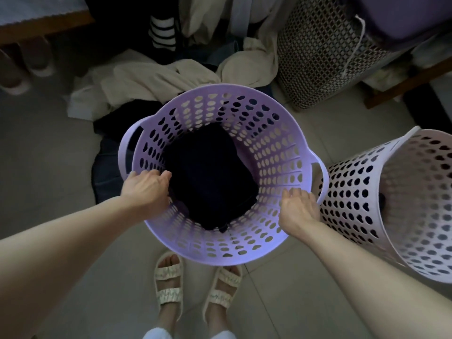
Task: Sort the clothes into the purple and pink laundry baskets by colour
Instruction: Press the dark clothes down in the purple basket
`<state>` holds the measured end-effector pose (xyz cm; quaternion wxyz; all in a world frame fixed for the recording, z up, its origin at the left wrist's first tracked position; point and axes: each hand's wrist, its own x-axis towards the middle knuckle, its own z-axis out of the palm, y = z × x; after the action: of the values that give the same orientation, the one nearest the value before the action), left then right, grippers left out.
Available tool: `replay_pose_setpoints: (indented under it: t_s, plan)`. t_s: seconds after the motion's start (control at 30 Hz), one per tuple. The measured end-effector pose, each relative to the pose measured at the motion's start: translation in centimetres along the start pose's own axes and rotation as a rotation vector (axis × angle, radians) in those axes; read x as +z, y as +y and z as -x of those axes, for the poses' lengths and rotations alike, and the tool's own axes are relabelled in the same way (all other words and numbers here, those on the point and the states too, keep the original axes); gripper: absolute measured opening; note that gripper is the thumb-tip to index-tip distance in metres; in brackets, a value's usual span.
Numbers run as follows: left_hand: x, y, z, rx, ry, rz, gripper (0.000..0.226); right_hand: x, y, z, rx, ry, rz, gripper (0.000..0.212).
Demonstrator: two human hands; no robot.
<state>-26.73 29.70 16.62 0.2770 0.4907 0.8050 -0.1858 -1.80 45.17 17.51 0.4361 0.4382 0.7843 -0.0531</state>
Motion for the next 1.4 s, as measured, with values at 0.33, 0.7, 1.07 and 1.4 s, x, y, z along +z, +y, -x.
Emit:
replay_pose_setpoints:
  t_s: [0.33, 0.7, 1.07, 1.4]
  plan:
    - [-0.6, -1.1, -0.4, -0.173, 0.017, -0.194, 0.028, 0.9, 1.2, 0.4, 0.057, -0.077, 0.479, 0.065]
    - [-0.3, -1.3, -0.3, -0.083, -0.022, -0.573, 0.038, 0.4, 1.3, 0.1, -0.016, -0.201, 0.769, 0.063]
    - [-1.0, 1.1, -0.7, -0.038, -0.007, -0.656, 0.016, 0.2, 3.5, 0.8, 0.005, -0.199, 0.822, 0.062]
    - [-1.5, 7.9, -1.1, 0.050, -0.001, -0.615, 0.019, 2.8, 9.7, -0.1, 0.142, -0.207, 0.713, 0.048]
